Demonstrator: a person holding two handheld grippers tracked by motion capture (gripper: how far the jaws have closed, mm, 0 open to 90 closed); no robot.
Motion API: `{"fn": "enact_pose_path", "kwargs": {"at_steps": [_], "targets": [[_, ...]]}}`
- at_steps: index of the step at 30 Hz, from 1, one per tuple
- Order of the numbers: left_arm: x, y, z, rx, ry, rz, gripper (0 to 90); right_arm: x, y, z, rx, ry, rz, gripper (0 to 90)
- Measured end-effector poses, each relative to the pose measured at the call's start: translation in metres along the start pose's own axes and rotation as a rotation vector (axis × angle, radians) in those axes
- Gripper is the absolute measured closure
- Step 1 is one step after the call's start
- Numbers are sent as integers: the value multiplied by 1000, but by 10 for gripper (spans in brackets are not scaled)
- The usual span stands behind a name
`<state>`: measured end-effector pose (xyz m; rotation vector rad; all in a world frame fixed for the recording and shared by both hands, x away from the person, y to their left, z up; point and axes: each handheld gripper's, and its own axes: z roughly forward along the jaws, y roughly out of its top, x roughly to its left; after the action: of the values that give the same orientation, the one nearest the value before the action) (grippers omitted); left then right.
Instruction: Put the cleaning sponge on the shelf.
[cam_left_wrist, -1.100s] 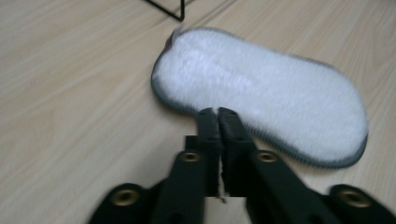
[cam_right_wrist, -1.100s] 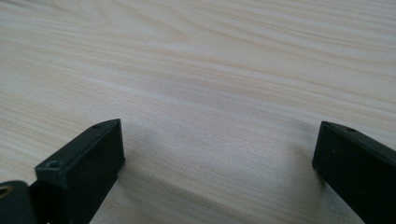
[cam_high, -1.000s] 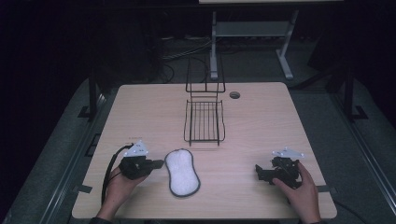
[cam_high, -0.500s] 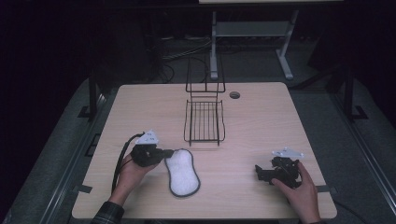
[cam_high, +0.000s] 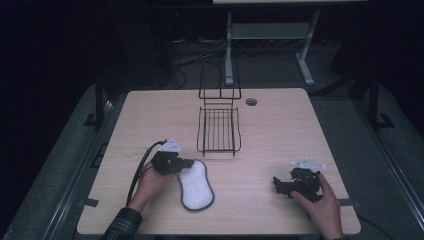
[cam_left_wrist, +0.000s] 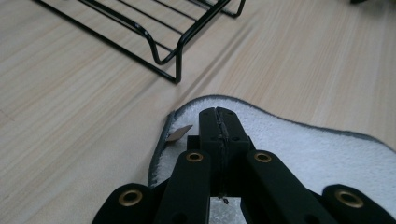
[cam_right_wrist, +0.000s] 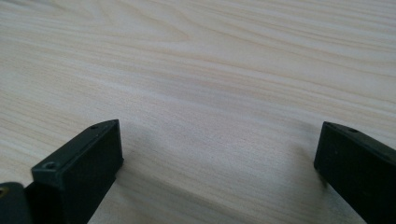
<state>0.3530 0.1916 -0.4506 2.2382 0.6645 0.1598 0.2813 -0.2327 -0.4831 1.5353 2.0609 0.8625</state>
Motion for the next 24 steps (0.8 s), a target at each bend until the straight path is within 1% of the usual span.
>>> {"fn": "enact_pose_path", "kwargs": {"at_steps": [6, 7, 9, 10, 14, 17, 18, 20, 23, 24], "targets": [[1, -2, 0, 6, 1, -19, 896, 0, 0, 0, 0, 0, 0, 5], [1, -3, -1, 8, 3, -16, 896, 0, 0, 0, 0, 0, 0, 5], [1, -4, -2, 6, 3, -25, 896, 0, 0, 0, 0, 0, 0, 6], [2, -5, -3, 11, 4, -21, 896, 0, 0, 0, 0, 0, 0, 5], [3, -9, -8, 15, 3, -39, 896, 0, 0, 0, 1, 0, 0, 5], [3, -11, -11, 18, 7, -34, 896, 0, 0, 0, 0, 0, 0, 5], [3, -12, -12, 17, 7, -42, 896, 0, 0, 0, 0, 0, 0, 5], [2, -14, -16, 33, 18, -32, 896, 0, 0, 0, 0, 0, 0, 5], [0, -16, -19, 37, 27, -29, 896, 0, 0, 0, 0, 0, 0, 5], [0, -18, -20, 38, 26, -35, 896, 0, 0, 0, 0, 0, 0, 6]]}}
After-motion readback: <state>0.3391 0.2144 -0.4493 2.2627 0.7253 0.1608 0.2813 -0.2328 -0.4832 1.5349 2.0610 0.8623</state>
